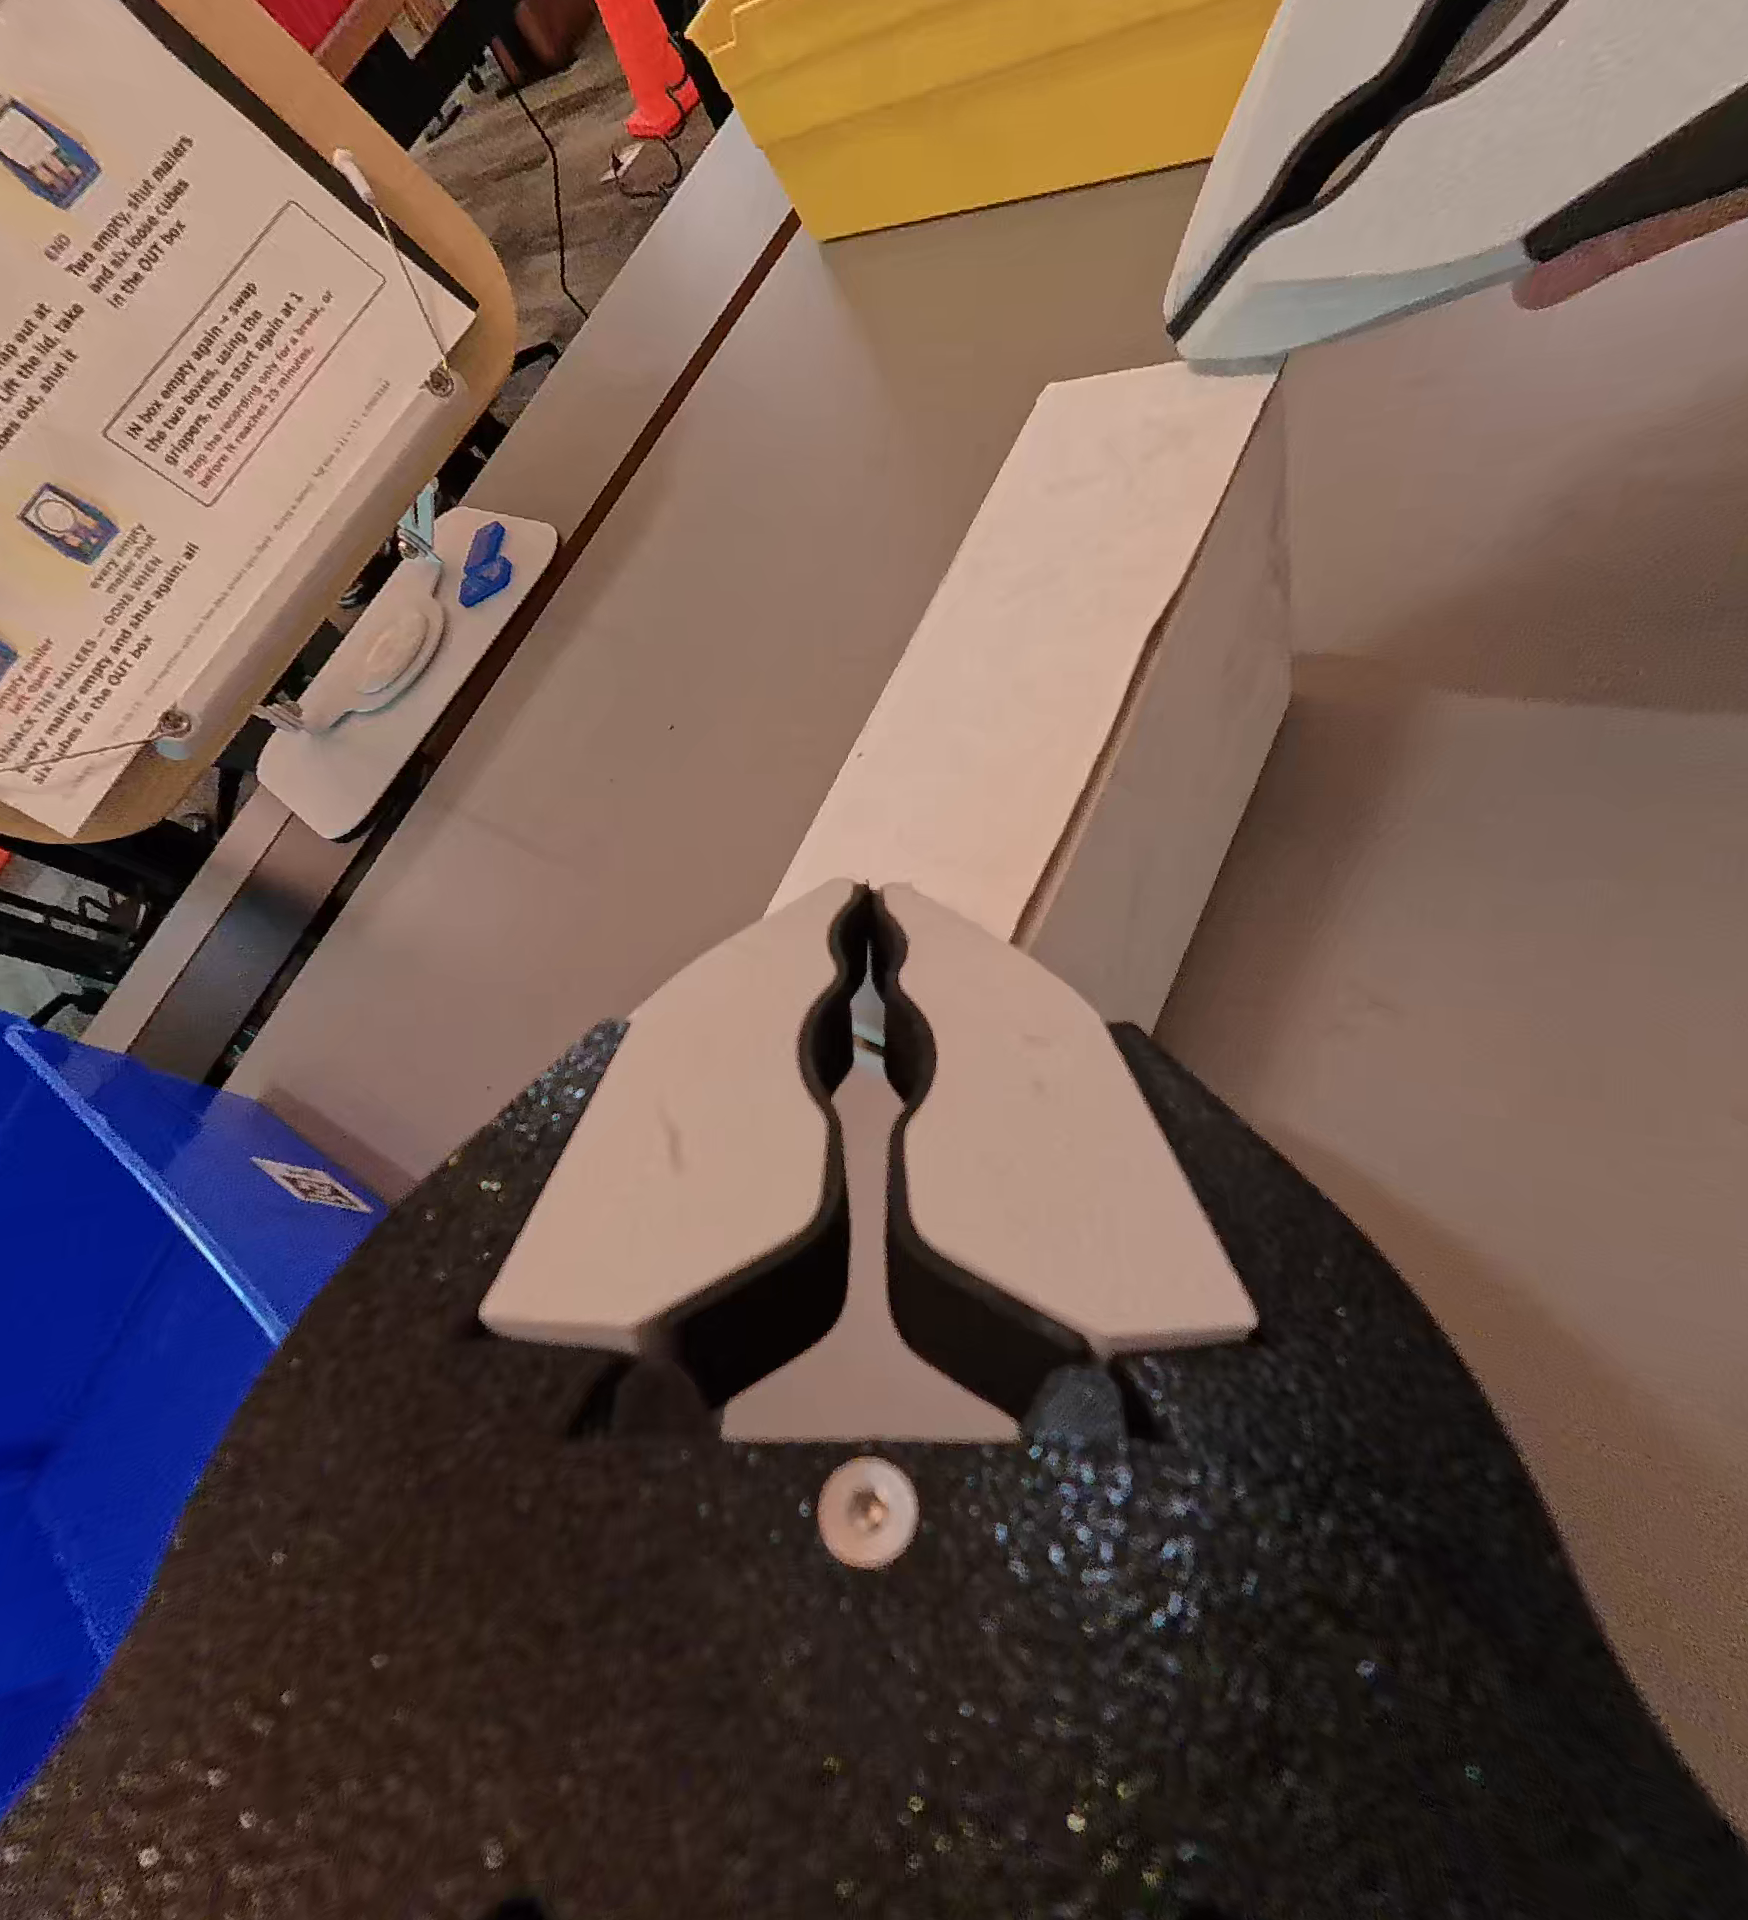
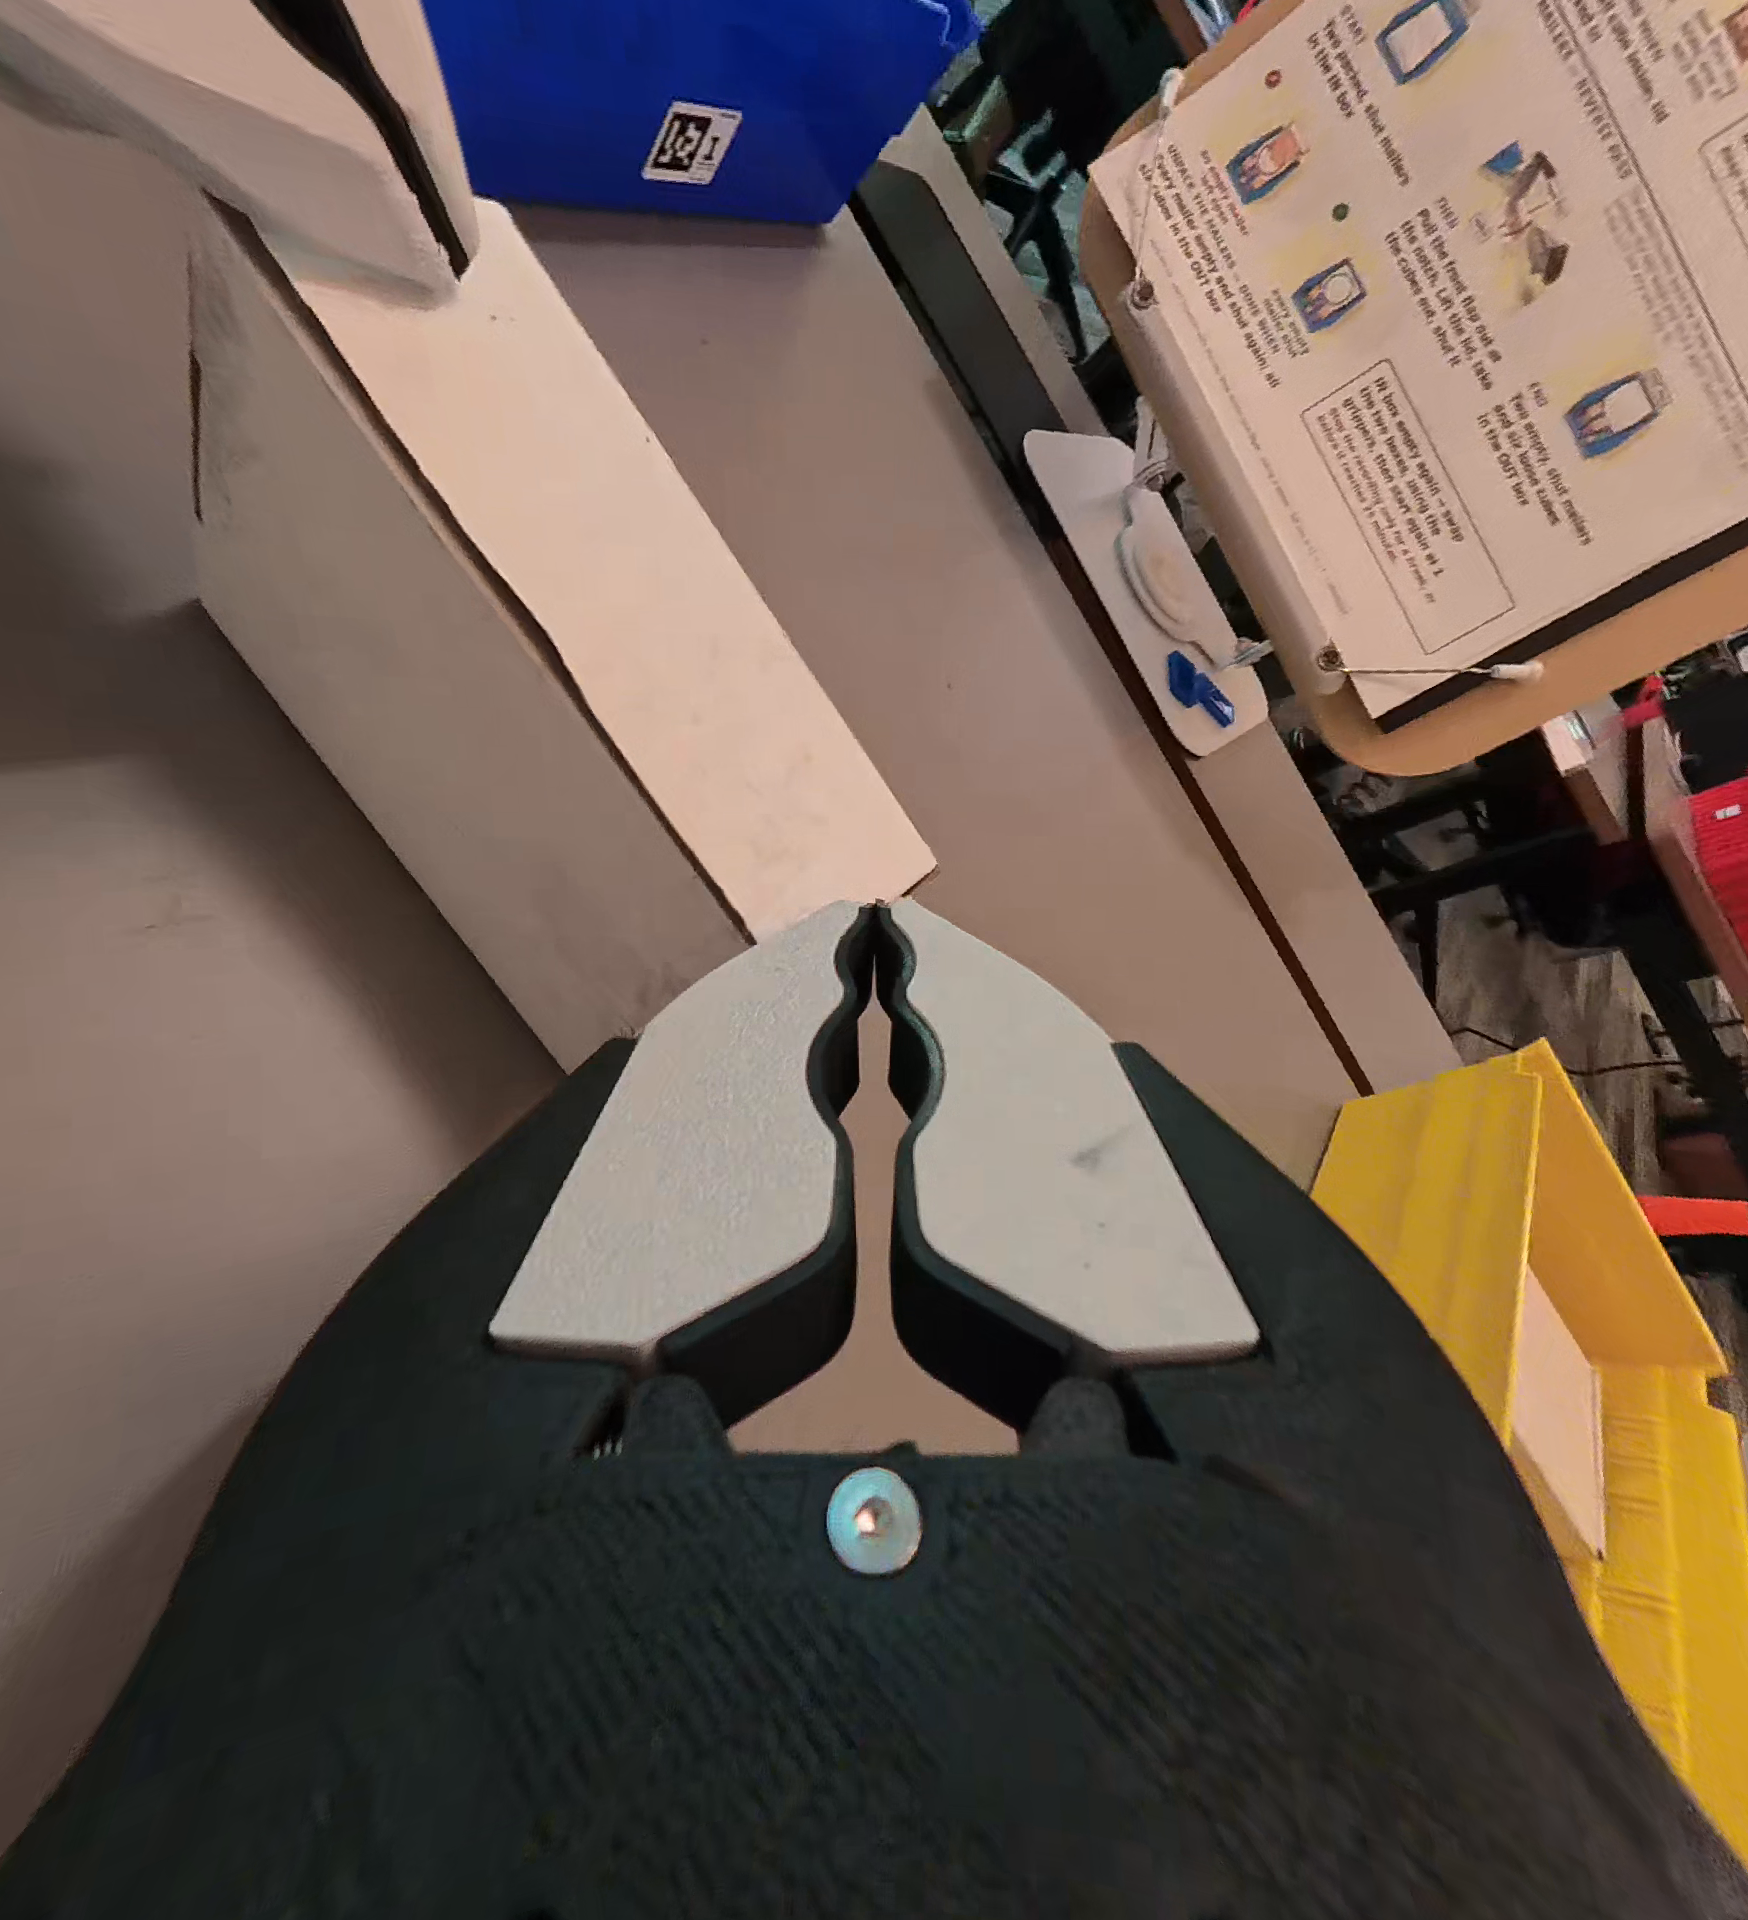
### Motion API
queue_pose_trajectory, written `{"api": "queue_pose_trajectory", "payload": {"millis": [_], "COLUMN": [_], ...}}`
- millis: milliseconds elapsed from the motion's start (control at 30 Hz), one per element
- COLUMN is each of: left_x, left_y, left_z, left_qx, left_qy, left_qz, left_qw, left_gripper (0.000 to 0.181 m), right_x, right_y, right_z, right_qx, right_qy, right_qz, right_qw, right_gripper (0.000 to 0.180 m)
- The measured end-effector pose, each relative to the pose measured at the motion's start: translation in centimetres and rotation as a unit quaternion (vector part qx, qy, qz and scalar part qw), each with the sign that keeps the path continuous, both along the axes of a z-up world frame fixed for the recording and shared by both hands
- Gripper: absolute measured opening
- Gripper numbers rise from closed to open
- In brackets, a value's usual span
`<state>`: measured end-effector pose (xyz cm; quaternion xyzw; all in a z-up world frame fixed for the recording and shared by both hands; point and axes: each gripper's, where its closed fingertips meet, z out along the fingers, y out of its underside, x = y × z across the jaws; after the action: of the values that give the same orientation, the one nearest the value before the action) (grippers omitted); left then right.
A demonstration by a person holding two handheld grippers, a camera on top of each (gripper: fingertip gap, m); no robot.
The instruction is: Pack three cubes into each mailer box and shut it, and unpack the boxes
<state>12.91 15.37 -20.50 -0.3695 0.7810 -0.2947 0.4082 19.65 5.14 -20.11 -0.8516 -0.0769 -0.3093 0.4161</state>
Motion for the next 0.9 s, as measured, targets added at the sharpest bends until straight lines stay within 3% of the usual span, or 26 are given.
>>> {"api": "queue_pose_trajectory", "payload": {"millis": [33, 167, 267, 367, 467, 667, 833, 900], "left_x": [0.0, 0.0, 0.4, 0.3, -0.4, -1.1, -1.0, -1.0], "left_y": [0.0, 0.0, 1.3, 2.8, 4.1, 6.6, 6.8, 6.8], "left_z": [0.0, 0.1, 1.0, 3.3, 3.7, 2.3, 0.7, 0.1], "left_qx": [-0.006, -0.052, -0.08, -0.131, -0.169, -0.152, -0.138, -0.129], "left_qy": [0.001, 0.006, -0.011, -0.06, -0.049, -0.015, 0.019, 0.033], "left_qz": [0.001, 0.015, 0.061, 0.09, 0.102, 0.144, 0.15, 0.152], "left_qw": [1.0, 0.999, 0.995, 0.985, 0.979, 0.978, 0.979, 0.979], "left_gripper": [0.0, 0.005, 0.02, 0.047, 0.07, 0.08, 0.08, 0.079], "right_x": [0.0, -0.3, -0.9, -3.6, -5.2, -4.1, -4.4, -4.4], "right_y": [0.0, 0.1, 0.9, 2.9, 4.7, 6.4, 6.5, 6.4], "right_z": [0.0, 0.0, 1.2, 2.1, 0.9, -3.8, -5.7, -6.0], "right_qx": [-0.006, -0.062, -0.077, -0.102, -0.177, -0.34, -0.395, -0.404], "right_qy": [-0.004, -0.019, 0.044, 0.111, 0.128, 0.152, 0.158, 0.174], "right_qz": [0.005, 0.032, 0.059, 0.148, 0.219, 0.221, 0.242, 0.236], "right_qw": [1.0, 0.997, 0.994, 0.977, 0.951, 0.901, 0.872, 0.867], "right_gripper": [0.0, 0.0, 0.039, 0.078, 0.109, 0.103, 0.076, 0.075]}}
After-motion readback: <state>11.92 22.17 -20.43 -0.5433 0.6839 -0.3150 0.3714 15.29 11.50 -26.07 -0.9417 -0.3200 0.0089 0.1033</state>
